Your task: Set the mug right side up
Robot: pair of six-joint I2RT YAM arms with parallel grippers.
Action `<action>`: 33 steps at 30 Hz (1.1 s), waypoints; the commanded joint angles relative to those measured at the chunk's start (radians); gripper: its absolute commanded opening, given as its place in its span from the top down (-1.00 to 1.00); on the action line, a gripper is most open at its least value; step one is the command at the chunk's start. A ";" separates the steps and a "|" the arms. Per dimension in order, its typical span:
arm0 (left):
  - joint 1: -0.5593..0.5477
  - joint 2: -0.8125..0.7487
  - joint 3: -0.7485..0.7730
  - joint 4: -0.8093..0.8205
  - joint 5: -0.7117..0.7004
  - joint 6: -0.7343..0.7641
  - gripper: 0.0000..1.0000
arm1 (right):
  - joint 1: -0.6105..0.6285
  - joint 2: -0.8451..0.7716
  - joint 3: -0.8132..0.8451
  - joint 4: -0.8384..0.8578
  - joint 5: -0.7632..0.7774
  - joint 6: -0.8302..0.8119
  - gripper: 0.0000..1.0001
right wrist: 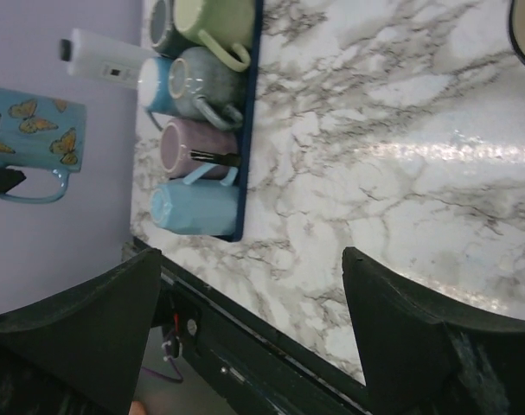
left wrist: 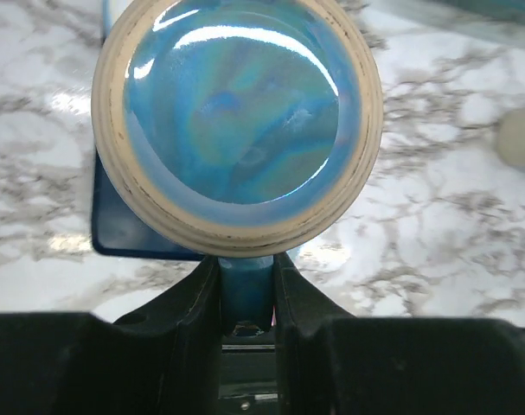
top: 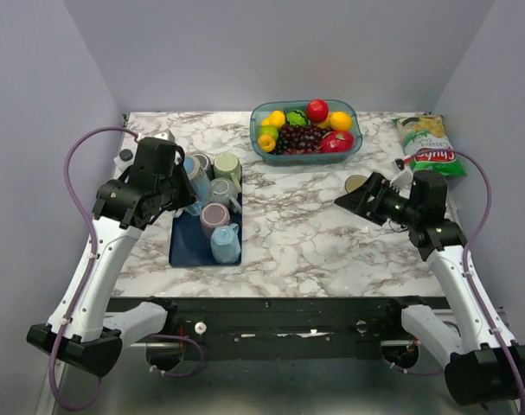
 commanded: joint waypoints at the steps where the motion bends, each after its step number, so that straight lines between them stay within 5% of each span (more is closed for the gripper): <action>1: -0.058 0.019 0.163 0.090 0.106 -0.033 1.00 | 0.003 -0.052 -0.033 0.239 -0.145 0.146 -0.82; 14: -0.159 0.186 0.238 0.644 0.440 -0.399 1.00 | 0.057 0.025 0.062 0.558 -0.188 0.473 -0.95; 21: -0.222 0.247 0.229 0.955 0.441 -0.543 1.00 | 0.202 0.123 0.164 0.579 -0.116 0.501 -0.95; 33: -0.311 0.278 0.169 1.244 0.373 -0.631 1.00 | 0.243 0.246 0.280 0.798 -0.042 0.647 -0.89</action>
